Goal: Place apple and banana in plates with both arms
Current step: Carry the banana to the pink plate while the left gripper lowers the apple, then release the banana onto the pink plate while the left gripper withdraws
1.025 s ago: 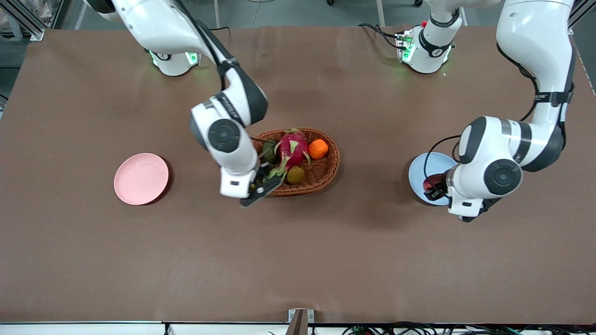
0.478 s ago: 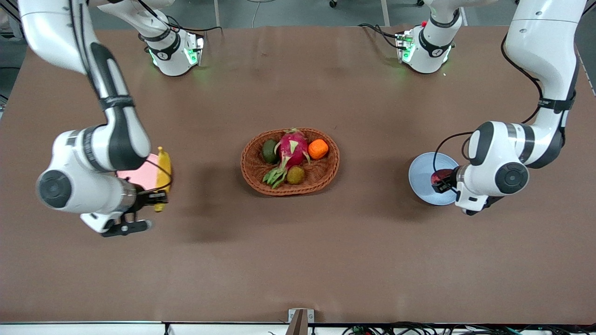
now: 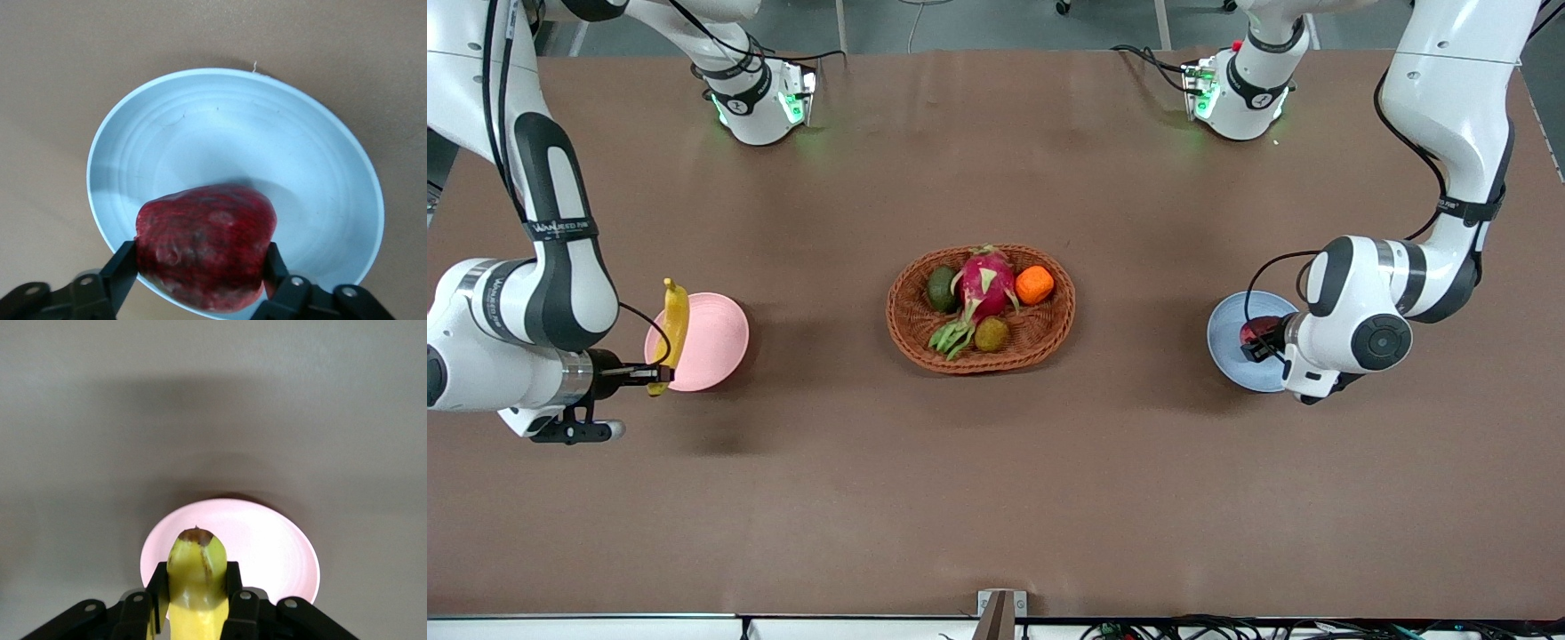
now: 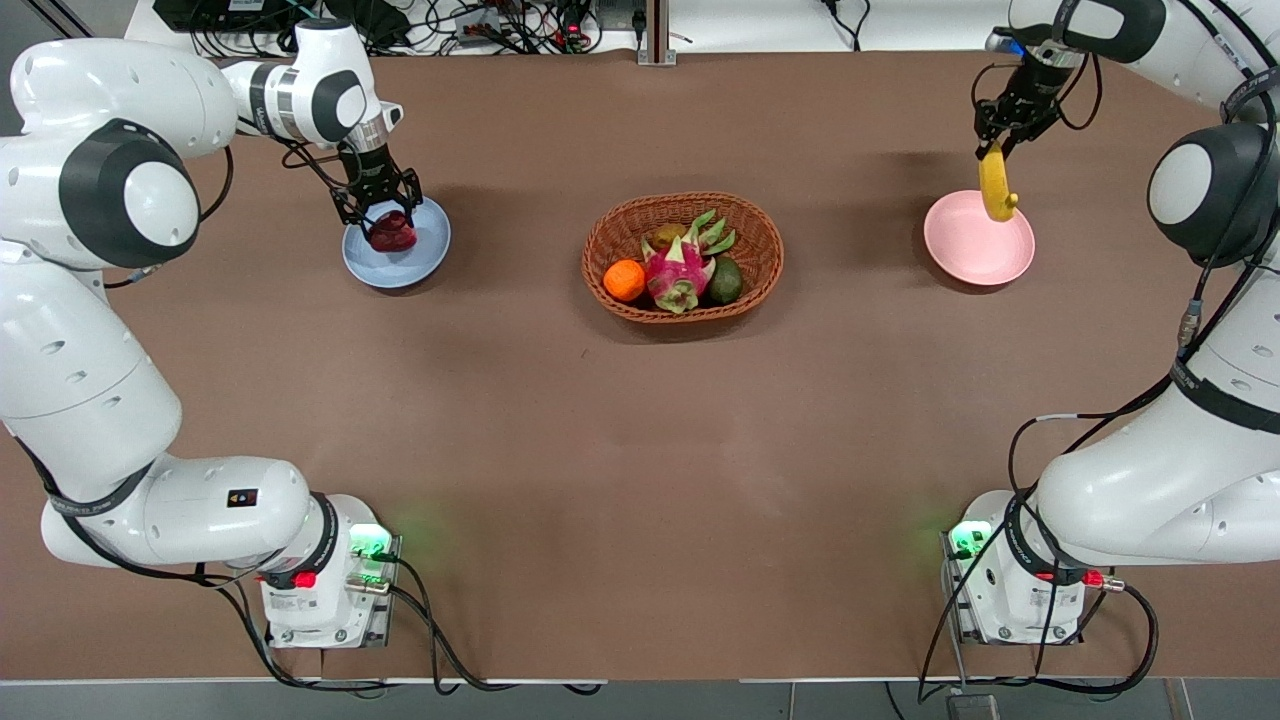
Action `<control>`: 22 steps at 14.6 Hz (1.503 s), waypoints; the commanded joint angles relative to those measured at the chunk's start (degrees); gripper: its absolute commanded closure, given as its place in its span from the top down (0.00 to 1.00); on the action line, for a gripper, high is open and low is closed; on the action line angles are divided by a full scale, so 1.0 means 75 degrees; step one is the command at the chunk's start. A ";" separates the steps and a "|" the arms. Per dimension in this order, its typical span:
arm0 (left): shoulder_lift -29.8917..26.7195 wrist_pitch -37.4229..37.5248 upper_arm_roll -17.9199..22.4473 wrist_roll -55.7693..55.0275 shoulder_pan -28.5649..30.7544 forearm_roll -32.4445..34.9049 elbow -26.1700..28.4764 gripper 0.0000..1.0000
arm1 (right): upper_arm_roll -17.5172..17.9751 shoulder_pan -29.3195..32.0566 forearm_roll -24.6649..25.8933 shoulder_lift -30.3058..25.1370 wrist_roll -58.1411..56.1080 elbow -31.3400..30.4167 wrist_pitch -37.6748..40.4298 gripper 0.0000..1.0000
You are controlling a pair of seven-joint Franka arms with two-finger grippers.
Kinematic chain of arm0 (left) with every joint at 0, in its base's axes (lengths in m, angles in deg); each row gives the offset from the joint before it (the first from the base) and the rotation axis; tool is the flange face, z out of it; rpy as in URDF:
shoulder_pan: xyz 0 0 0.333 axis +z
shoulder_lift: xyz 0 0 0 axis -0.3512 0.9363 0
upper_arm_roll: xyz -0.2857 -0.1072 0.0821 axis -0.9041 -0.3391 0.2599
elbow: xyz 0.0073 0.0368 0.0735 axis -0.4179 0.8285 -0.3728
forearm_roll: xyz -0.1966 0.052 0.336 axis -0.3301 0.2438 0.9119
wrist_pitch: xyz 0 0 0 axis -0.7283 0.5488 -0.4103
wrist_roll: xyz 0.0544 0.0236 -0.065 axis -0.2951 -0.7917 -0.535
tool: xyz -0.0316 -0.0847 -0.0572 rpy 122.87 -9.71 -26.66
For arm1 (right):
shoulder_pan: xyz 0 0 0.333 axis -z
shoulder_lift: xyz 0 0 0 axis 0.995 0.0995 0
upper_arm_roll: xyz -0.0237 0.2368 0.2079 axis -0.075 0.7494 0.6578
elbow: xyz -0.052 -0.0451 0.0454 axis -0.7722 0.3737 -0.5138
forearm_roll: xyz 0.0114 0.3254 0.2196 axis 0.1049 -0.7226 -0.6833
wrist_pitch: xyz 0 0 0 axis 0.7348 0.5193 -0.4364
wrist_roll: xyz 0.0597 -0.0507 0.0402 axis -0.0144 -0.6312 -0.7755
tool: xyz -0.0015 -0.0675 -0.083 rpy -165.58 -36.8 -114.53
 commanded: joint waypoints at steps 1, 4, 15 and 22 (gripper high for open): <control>-0.0332 0.0091 -0.0010 -0.0007 -0.0017 0.0044 -0.0104 1.00 | 0.0159 0.0246 0.0254 -0.0143 0.0008 -0.0451 -0.0303 0.03; -0.0836 0.0674 -0.0033 0.0016 -0.0075 0.0055 -0.0618 1.00 | 0.0170 0.0270 0.0278 -0.0131 -0.0098 -0.0802 -0.0690 0.03; -0.1164 0.3370 -0.0338 0.2065 -0.0017 0.0220 -0.3957 1.00 | 0.0182 0.0294 0.0207 0.0279 -0.0168 -0.1342 -0.1828 0.77; -0.2523 0.3875 -0.0291 0.3811 0.0030 -0.0073 -0.3937 1.00 | 0.0217 0.0270 0.0196 -0.0751 -0.0133 0.0013 0.0440 1.00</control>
